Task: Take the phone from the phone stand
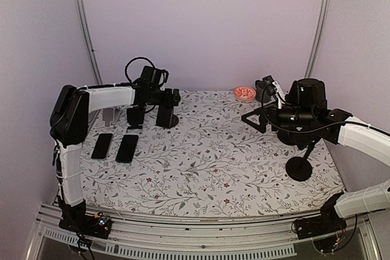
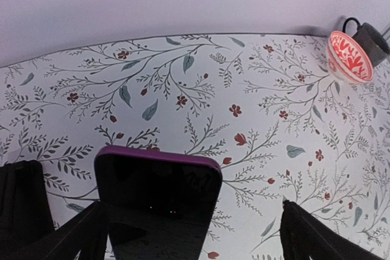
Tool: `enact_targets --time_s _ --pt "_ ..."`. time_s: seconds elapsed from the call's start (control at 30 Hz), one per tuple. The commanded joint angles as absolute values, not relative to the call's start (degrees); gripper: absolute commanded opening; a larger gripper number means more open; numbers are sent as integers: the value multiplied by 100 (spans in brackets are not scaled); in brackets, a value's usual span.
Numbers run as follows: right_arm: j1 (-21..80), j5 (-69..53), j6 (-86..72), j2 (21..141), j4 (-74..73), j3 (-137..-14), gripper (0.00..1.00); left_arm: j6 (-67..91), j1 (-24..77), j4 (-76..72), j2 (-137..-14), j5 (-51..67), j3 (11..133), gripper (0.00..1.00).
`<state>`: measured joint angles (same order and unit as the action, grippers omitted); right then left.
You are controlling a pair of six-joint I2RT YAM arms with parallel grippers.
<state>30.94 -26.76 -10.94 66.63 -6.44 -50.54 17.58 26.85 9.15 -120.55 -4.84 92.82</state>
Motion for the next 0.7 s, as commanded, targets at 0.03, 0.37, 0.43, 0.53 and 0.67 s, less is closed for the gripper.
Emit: enact_targets --time_s 0.03,0.37,0.43,0.53,0.67 --pt "3059 -2732 -1099 6706 -521 -5036 99 1486 2334 1121 -11837 117 9338 99" --pt "3060 -2772 -1100 6730 -510 -5043 99 875 2074 1048 -12149 1156 9600 99" --pt "3059 -2768 -1107 6732 -510 -5040 99 862 2074 1053 -12233 1188 9670 99" --pt "3059 -2764 -1100 6728 -511 -5053 99 870 2074 1058 -12360 1208 9772 99" --pt "3061 -2752 -1100 6715 -526 -5053 99 870 2074 1095 -12523 1198 9894 99"
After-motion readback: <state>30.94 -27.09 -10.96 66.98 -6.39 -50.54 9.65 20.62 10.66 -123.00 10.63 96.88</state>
